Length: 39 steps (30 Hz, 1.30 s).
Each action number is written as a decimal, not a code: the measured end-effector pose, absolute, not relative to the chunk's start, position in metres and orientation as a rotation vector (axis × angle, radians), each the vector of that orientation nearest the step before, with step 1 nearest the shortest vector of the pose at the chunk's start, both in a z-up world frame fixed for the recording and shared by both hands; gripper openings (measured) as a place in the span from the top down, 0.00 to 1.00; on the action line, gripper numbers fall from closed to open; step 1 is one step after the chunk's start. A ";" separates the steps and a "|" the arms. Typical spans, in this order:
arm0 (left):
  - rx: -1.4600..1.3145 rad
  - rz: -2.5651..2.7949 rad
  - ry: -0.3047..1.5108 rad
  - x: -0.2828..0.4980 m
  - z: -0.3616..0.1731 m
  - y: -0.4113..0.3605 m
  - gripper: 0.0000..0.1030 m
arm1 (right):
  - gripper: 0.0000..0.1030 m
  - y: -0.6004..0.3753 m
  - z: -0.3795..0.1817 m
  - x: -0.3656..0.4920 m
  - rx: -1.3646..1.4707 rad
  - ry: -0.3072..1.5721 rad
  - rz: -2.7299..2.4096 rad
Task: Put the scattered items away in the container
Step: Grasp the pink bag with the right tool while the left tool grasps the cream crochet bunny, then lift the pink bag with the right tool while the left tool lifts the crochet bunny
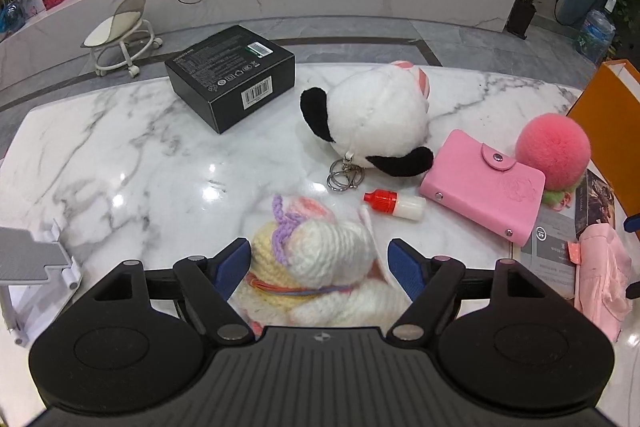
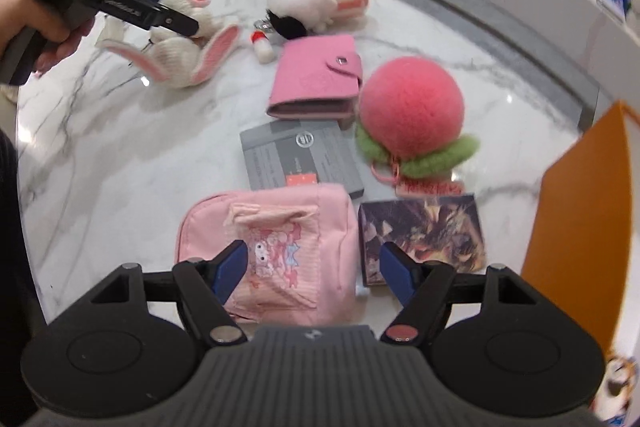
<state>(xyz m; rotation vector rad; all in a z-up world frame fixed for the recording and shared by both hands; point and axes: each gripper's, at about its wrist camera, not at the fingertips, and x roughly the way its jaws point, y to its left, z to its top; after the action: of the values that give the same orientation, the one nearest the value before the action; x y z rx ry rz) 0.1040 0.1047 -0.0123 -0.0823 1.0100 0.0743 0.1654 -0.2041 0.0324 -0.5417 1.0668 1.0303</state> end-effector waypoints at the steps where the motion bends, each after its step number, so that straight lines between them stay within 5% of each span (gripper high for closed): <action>1: -0.081 0.072 1.017 0.106 -0.014 0.105 0.14 | 0.20 -0.205 0.029 0.167 -0.527 1.083 1.031; 31: -0.023 0.049 1.053 0.102 -0.061 0.093 0.02 | 0.12 -0.185 -0.012 0.153 -0.489 1.147 1.131; 39: -0.019 0.045 1.115 0.100 -0.056 0.086 0.22 | 0.25 -0.183 -0.011 0.155 -0.458 1.145 1.121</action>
<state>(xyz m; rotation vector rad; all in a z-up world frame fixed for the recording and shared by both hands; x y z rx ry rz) 0.0996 0.0861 -0.0557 -0.0192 1.1148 0.0446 0.1551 -0.1832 -0.0108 -0.4584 1.1446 1.1212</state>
